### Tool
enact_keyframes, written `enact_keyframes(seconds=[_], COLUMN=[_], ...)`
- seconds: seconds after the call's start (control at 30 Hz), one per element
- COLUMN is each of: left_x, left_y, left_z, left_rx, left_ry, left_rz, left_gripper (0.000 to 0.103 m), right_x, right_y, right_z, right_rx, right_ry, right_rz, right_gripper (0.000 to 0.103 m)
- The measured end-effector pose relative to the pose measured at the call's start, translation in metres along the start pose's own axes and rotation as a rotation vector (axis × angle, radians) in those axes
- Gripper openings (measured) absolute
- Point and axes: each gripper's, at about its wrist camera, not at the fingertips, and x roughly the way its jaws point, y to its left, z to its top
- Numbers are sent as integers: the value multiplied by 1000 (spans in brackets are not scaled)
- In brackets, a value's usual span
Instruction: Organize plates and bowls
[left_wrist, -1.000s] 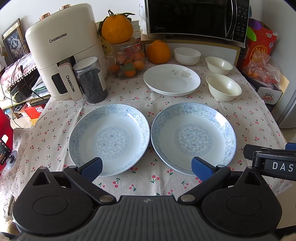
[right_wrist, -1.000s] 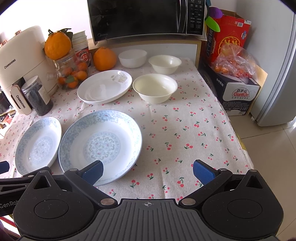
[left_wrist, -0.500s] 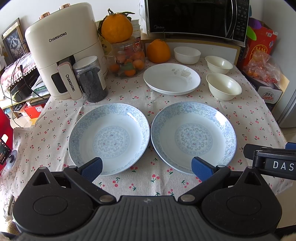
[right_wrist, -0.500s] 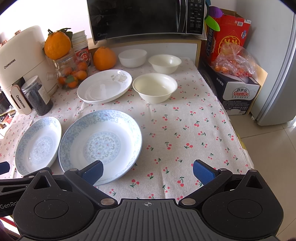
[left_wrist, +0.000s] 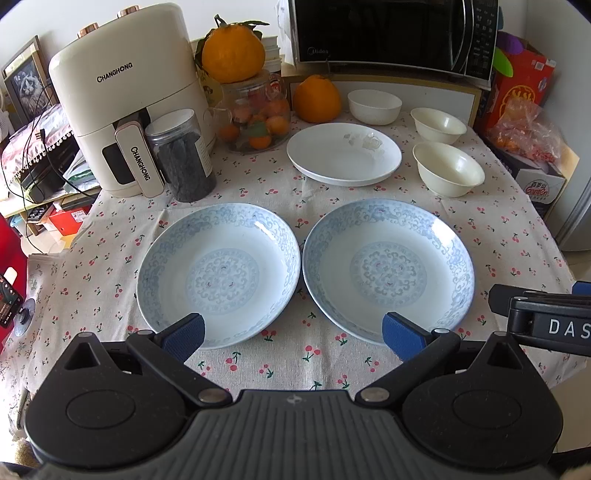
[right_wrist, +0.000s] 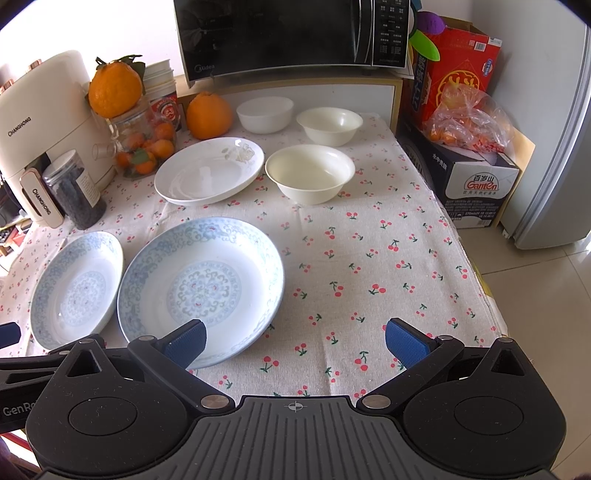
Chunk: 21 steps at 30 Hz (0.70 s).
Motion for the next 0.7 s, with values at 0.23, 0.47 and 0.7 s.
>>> enact_keyframes(seconds=[0.23, 0.47, 0.7], left_x=[1, 2, 5], left_y=[-2, -2, 2], left_z=[2, 4, 9], left_rx=[9, 30, 72], left_ry=[8, -1, -5], left_rz=[2, 1, -116], left_gripper=[103, 103, 103], right_x=[1, -1, 0], right_y=[0, -2, -13], right_z=[-2, 3, 19], right_rx=[1, -5, 2], right_ry=[2, -22, -1], right_rz=[-1, 4, 99], right_gripper=[103, 103, 103])
